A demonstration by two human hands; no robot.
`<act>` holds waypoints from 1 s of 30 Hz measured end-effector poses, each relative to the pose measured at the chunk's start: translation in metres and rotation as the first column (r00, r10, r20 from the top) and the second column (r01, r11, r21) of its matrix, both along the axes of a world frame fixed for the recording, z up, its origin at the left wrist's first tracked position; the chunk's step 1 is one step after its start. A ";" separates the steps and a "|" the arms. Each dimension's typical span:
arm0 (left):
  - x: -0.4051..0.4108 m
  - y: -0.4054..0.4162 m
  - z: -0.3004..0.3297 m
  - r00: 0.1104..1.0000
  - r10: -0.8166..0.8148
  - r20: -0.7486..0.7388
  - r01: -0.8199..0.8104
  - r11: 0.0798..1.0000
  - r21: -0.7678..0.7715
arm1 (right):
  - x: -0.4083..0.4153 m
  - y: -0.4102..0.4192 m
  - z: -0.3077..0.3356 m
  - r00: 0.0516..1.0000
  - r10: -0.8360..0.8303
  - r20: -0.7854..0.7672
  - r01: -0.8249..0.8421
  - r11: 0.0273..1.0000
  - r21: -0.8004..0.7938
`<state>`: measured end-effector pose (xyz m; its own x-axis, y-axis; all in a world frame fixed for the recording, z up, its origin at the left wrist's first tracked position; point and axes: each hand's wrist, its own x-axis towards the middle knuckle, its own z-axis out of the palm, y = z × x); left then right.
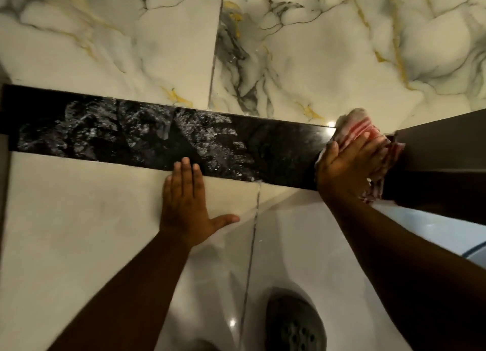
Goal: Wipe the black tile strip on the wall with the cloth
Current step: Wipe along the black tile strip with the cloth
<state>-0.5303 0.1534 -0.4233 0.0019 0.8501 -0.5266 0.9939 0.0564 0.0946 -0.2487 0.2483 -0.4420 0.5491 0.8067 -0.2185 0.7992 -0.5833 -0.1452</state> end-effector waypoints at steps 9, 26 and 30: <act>-0.056 -0.005 -0.005 0.961 0.274 -0.048 -0.264 0.953 0.151 | 0.013 -0.035 -0.009 0.446 0.895 0.030 -0.895 0.446 -0.017; -0.133 -0.039 -0.015 0.917 0.399 0.012 -0.395 0.904 0.164 | -0.061 -0.041 -0.003 0.697 0.716 -0.025 -0.715 0.698 0.037; -0.137 -0.038 -0.017 0.913 0.407 -0.004 -0.399 0.897 0.192 | -0.089 -0.009 -0.008 0.997 0.073 -0.018 -0.074 0.997 -0.014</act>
<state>-0.6670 0.1151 -0.4401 -0.3805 0.8546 -0.3533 0.8929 0.4389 0.1000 -0.3375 0.2391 -0.4501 0.4844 0.8414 -0.2396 0.8373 -0.5253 -0.1516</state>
